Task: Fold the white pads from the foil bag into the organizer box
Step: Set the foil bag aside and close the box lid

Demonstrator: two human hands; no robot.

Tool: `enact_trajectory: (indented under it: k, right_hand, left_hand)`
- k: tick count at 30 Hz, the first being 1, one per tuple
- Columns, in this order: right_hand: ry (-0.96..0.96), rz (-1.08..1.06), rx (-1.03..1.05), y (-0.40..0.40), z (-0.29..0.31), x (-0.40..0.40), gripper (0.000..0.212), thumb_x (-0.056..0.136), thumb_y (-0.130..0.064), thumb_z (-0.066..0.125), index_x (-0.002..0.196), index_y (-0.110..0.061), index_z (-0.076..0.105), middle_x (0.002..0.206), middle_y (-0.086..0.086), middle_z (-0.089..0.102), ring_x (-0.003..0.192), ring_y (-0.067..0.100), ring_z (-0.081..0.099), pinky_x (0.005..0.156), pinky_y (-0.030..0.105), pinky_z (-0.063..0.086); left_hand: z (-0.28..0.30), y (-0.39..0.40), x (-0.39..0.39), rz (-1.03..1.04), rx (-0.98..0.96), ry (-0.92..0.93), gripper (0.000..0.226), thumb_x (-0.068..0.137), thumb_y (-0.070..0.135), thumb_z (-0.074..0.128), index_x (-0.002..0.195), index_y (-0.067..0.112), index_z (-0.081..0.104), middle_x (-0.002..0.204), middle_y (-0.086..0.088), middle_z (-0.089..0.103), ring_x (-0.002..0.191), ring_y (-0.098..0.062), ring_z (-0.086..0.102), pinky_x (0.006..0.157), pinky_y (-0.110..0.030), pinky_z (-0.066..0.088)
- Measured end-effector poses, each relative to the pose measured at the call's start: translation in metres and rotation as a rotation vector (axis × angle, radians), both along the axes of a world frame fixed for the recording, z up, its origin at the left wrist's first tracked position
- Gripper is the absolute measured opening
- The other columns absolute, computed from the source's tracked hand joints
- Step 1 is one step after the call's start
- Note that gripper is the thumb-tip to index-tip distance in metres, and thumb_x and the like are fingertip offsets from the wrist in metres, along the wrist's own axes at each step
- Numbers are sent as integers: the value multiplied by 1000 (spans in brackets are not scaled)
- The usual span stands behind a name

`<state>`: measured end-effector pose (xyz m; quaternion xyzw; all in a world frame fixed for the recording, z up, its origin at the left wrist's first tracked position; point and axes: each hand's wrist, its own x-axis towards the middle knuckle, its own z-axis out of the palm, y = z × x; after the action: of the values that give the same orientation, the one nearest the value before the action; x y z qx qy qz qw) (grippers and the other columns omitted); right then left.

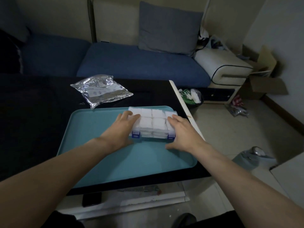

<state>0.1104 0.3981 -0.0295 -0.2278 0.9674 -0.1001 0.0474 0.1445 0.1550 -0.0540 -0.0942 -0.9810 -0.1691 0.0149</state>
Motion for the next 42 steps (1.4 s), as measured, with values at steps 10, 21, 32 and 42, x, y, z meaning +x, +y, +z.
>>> enact_trajectory:
  k: [10, 21, 32, 42]
  right_hand:
    - [-117, 18, -189, 20, 10, -15, 72, 73, -42, 86, 137, -19, 61, 144, 9, 57, 136, 15, 50, 113, 30, 39]
    - [-151, -49, -104, 16, -2, -26, 58, 83, -37, 81, 136, -23, 62, 158, 3, 38, 146, 28, 34, 121, 43, 26]
    - [8, -38, -264, -28, 3, -41, 33, 95, -35, 62, 126, -23, 66, 135, 2, 57, 127, 22, 51, 108, 40, 41]
    - [-12, -40, -279, -86, -7, -61, 45, 98, -44, 55, 137, -22, 54, 136, 5, 52, 130, 25, 46, 108, 44, 38]
  left_hand:
    - [16, -11, -5, -50, 154, 16, 48, 89, 33, 70, 132, 16, 61, 142, -10, 52, 130, -27, 48, 106, -26, 31]
    - [5, 17, -2, 249, 246, -34, 47, 79, 34, 81, 121, 17, 71, 145, -16, 50, 137, -27, 44, 108, -28, 33]
    - [9, -46, -63, 638, 116, 314, 32, 90, 17, 50, 117, 4, 59, 123, -27, 49, 120, -43, 41, 102, -48, 33]
    - [-33, -92, -118, 524, -29, -223, 51, 97, 61, 27, 140, 39, 43, 158, -22, 21, 145, -46, 11, 118, -55, 8]
